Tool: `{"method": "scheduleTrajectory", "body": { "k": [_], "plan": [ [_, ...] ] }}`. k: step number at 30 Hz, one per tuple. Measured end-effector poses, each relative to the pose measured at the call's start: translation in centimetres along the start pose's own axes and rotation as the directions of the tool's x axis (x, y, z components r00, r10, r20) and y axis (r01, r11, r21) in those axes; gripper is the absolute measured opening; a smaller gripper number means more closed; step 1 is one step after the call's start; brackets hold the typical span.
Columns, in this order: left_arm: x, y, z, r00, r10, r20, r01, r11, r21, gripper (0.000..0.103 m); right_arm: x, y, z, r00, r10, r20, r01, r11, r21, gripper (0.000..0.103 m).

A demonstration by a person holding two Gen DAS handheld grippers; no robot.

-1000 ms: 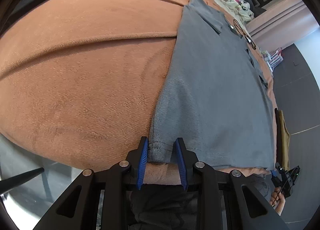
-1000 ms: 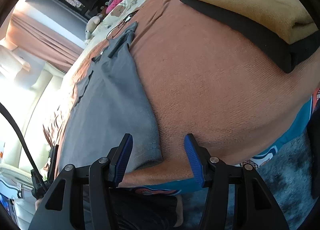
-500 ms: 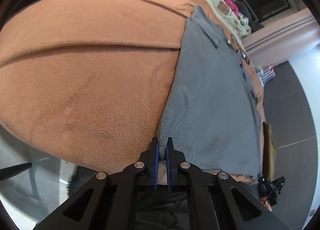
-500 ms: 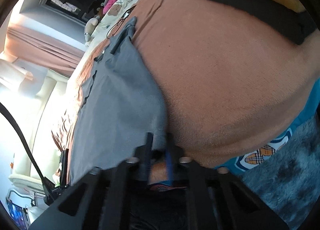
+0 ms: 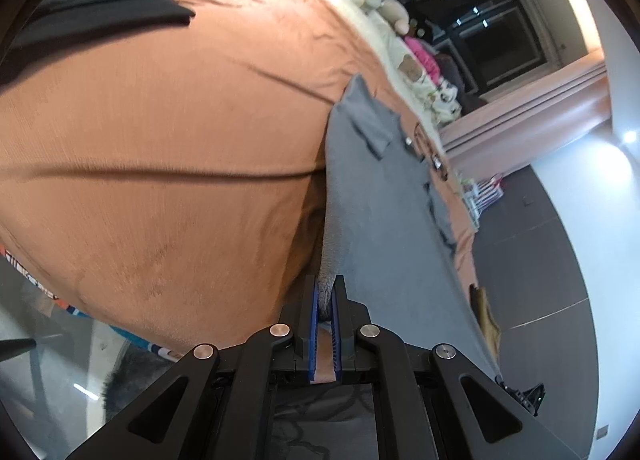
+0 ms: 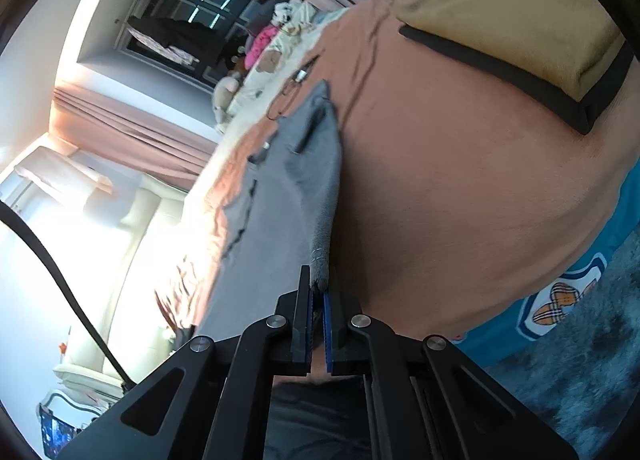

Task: Fold small clothes
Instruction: 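Lift the hem with both tools and carry it toward the collar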

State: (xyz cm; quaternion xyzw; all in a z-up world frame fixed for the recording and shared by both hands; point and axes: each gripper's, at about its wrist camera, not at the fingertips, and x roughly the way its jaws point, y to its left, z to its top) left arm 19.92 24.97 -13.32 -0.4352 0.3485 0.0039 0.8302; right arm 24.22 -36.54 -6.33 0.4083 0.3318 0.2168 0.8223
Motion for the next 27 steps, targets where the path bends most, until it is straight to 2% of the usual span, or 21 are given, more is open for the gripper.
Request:
{"method": "scheduleTrajectory", "body": {
  "k": [8,13,20,27],
  "plan": [
    [-3.9,-0.3,0.8,0.995,-0.077,0.070,0.079,0.997,-0.021,0.005,-1.9,0.9,-2.3,0.998,0.054,0.040,-0.052,0.998,-0.027,0.001],
    [-6.6,-0.7,0.1,0.986,-0.128,0.106,0.131,0.991,-0.019,0.005,-3.0,1.4,-3.2,0.993,0.086,0.078,-0.083,0.996,-0.038,0.001],
    [-10.9,-2.6,-0.8,0.967,-0.203,0.157,0.206,0.979,-0.002,0.005,-5.0,1.8,-3.5,0.983,0.138,0.120,-0.130,0.989,-0.071,0.001],
    [-15.3,-5.0,-1.1,0.936,-0.275,0.220,0.275,0.961,0.032,0.005,-7.0,2.4,-4.1,0.963,0.191,0.192,-0.170,0.978,-0.121,0.001]
  ]
}}
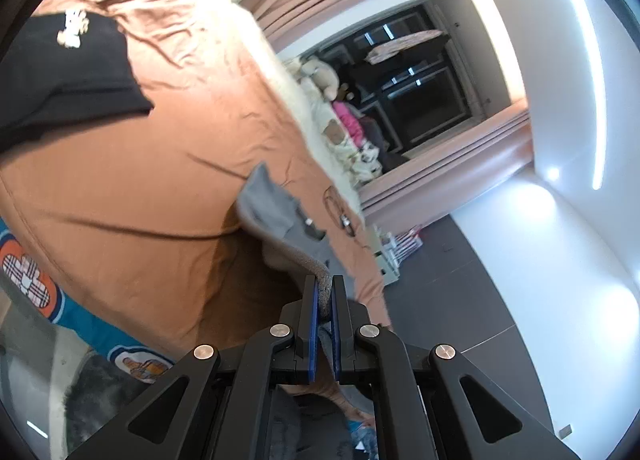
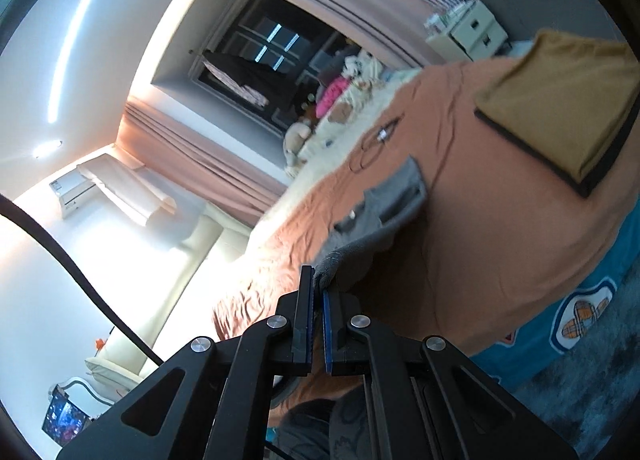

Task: Fold small clothes
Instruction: 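Lift the hem with both tools and carry it toward the collar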

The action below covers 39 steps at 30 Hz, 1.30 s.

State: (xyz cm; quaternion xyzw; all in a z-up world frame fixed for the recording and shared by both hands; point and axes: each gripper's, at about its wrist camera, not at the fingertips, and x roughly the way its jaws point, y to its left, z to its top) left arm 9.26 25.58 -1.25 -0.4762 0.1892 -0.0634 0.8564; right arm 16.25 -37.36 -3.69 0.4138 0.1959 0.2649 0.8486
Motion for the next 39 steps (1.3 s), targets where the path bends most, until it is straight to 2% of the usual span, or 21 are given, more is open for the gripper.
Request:
{"method": "scheduleTrajectory", "body": {
  "k": [12,17,23,31,39],
  "plan": [
    [-5.7,-4.9,0.5,0.990,-0.101,0.102,0.094,0.993,0.069,0.005,-0.8,0.4,-1.3,0.992,0.094,0.086,-0.086,0.992,-0.090,0.001],
    [-5.5,-5.5,0.8,0.989,-0.107,0.105,0.098,0.991,0.088,0.005,0.3,-0.7,-1.5,0.990,0.097,0.100,-0.084,0.989,-0.125,0.001],
    [-3.2,-3.7,1.4,0.994,-0.067,0.086,0.063,0.997,0.052,0.005,4.1,-3.7,-1.2,0.995,0.058,0.087,-0.049,0.993,-0.107,0.001],
    [0.5,-1.8,2.7,0.998,-0.005,0.057,0.003,0.999,0.032,0.005,11.8,-7.7,0.2,0.998,-0.017,0.067,0.022,0.996,-0.083,0.001],
    [5.9,-1.9,5.6,0.999,0.038,0.026,-0.039,0.998,0.050,0.005,20.6,-9.3,3.9,0.997,-0.056,0.049,0.060,0.994,-0.091,0.001]
  ]
}}
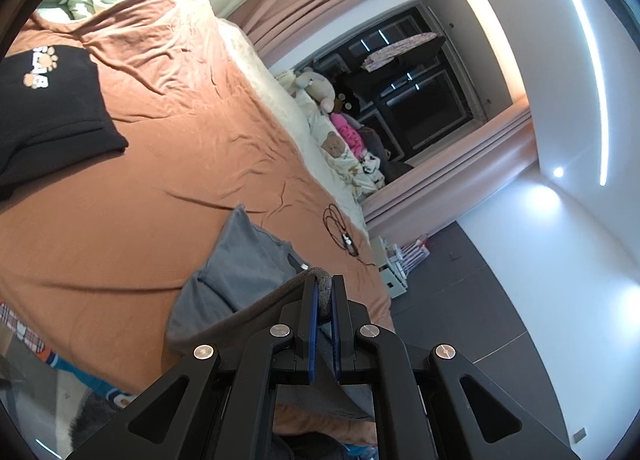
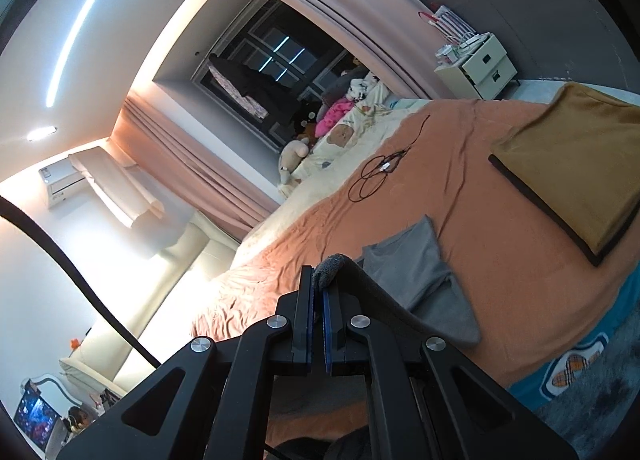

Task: Fold small clothes
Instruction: 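Lift the hem with both tools and carry it toward the collar, then lay the held hem down over the collar with both tools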

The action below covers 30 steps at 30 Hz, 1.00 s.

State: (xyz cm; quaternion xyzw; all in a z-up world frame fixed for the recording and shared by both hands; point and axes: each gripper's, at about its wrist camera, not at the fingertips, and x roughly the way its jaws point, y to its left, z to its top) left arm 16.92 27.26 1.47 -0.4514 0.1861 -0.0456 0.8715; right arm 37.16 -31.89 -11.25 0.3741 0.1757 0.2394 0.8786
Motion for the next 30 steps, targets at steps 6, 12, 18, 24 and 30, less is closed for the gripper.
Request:
{"method": "scheduleTrajectory", "body": {
  "k": [6,12,18,24,30],
  "plan": [
    [4.3,-0.5,2.5,0.999,0.043,-0.012,-0.043,0.999,0.033,0.005,4.6,0.6,3.9,1.000,-0.017,-0.013,0.017,0.999,-0.029,0.001],
    [9.3,0.2,4.4,0.990,0.131,-0.046,-0.128,0.990,0.064,0.005,6.8,1.9,6.0,0.998,-0.054,-0.045,0.050,0.996,-0.068,0.001],
    [14.7,1.8,5.6,0.972,0.215,-0.097,-0.207,0.974,0.091,0.005,10.4,2.5,7.5,0.989,-0.106,-0.101,0.098,0.992,-0.085,0.001],
    [20.5,4.0,6.2,0.939,0.310,-0.150,-0.294,0.948,0.120,0.005,14.9,2.6,8.4,0.970,-0.174,-0.167,0.156,0.981,-0.117,0.001],
    [25.6,5.2,6.6,0.908,0.381,-0.175,-0.355,0.920,0.163,0.005,18.8,3.0,9.6,0.947,-0.239,-0.217,0.211,0.967,-0.143,0.001]
  ]
}}
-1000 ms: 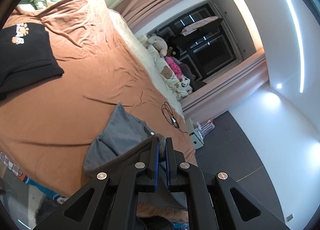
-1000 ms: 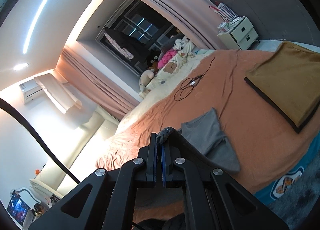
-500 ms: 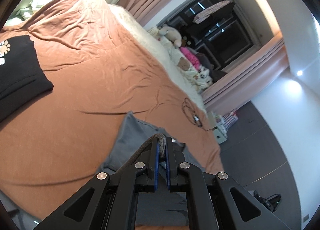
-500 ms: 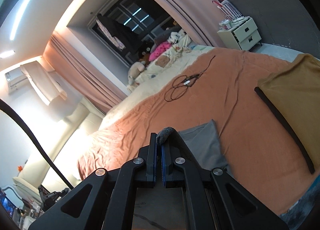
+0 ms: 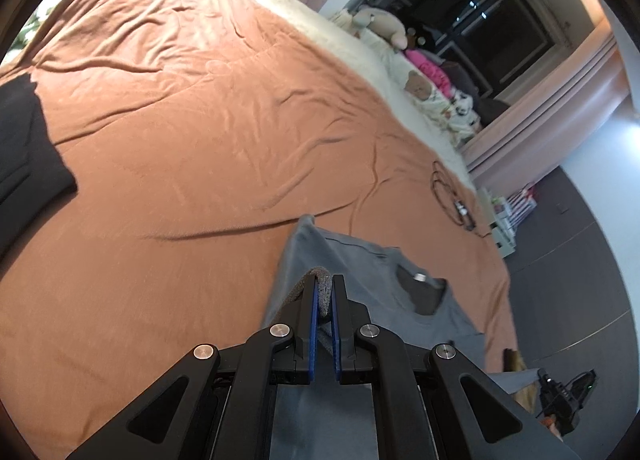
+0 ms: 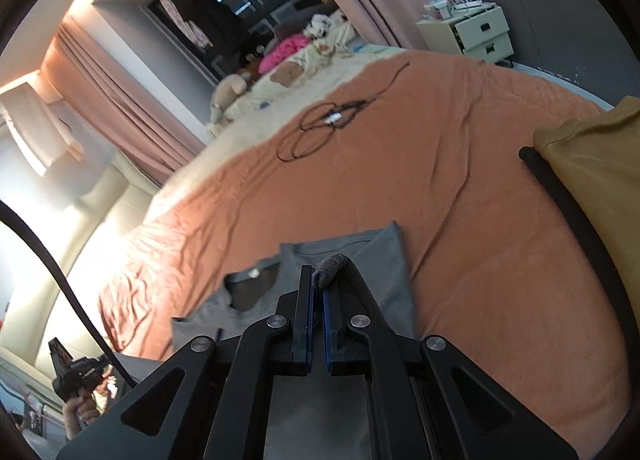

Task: Fold small clothes
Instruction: 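Lay the held hem down over the collar with both tools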

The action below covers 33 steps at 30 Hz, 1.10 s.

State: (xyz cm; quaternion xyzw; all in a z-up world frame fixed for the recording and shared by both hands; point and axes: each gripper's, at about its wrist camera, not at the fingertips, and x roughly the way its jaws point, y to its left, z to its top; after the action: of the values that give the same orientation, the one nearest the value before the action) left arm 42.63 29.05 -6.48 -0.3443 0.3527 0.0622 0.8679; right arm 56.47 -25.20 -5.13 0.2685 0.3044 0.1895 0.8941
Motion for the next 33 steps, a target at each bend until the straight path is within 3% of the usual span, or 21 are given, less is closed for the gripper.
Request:
{"method": "scheduleTrajectory", "body": {
  "k": [6,11,18,23,33],
  "plan": [
    [4.3,-1.0,0.8,0.998,0.061,-0.029,-0.059,0.996,0.069,0.005,3.5,1.0,1.9,0.997,-0.056,-0.059,0.055,0.998,-0.012,0.001],
    [7.0,-2.0,1.7,0.996,0.072,-0.056,-0.065,0.991,0.116,0.005,6.3,2.0,3.3,0.989,-0.096,-0.111,0.092,0.995,-0.034,0.001],
    [9.5,-3.2,3.4,0.992,0.105,-0.071,-0.095,0.986,0.137,0.005,7.8,3.3,5.2,0.986,-0.124,-0.115,0.119,0.992,-0.044,0.001],
    [12.6,-2.5,4.2,0.980,0.152,-0.125,-0.135,0.982,0.132,0.005,9.1,3.9,6.8,0.982,-0.139,-0.126,0.136,0.990,-0.029,0.001],
    [17.3,0.4,4.5,0.965,0.193,-0.179,-0.181,0.980,0.080,0.006,13.6,2.6,6.0,0.956,-0.222,-0.194,0.220,0.975,-0.028,0.001]
  ]
}}
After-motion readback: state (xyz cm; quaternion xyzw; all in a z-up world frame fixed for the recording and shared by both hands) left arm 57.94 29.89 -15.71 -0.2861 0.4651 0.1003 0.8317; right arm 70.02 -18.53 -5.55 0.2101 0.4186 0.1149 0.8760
